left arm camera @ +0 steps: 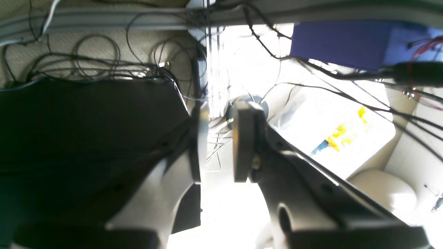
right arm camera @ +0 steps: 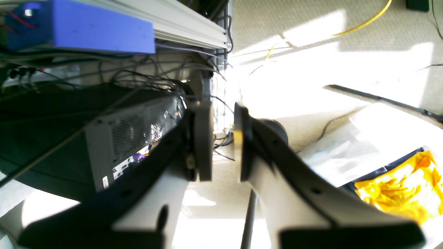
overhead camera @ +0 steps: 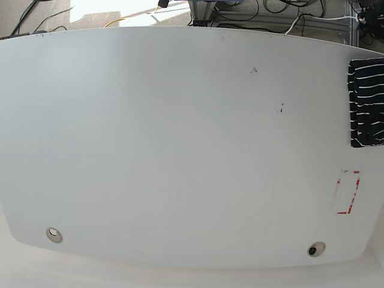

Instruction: Layout the t-shirt on the table in an organized manner, then fold the t-shirt properly

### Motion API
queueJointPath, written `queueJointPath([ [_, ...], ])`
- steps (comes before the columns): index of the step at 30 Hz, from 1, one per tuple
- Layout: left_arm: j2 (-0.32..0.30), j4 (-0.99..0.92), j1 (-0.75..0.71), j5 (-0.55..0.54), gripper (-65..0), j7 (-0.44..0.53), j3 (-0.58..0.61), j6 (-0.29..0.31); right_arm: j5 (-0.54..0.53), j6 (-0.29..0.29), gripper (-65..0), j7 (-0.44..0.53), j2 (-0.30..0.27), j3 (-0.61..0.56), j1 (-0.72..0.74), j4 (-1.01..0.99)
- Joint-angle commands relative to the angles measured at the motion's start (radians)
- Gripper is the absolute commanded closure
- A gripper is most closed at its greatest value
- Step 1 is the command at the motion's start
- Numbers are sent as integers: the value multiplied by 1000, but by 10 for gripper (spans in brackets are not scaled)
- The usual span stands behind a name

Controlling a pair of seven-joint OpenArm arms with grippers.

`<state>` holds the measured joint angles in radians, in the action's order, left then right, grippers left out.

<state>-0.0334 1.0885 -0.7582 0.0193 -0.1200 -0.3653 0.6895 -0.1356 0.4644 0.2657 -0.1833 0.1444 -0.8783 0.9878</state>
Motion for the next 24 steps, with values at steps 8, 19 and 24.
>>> queueJointPath([
  [8, -24, -336, 242, 120, -110, 13, 4, -69, -11, 7, -95, 22, -28, -119, 167, -217],
  [19, -26, -594, 415, 252, -110, 49, 4, -248, -11, 6, -98, 20, -6, -131, 348, -458],
  [24, -27, -693, 475, 298, -110, 56, 4, -347, -11, 4, -100, 17, -3, -131, 422, -542],
])
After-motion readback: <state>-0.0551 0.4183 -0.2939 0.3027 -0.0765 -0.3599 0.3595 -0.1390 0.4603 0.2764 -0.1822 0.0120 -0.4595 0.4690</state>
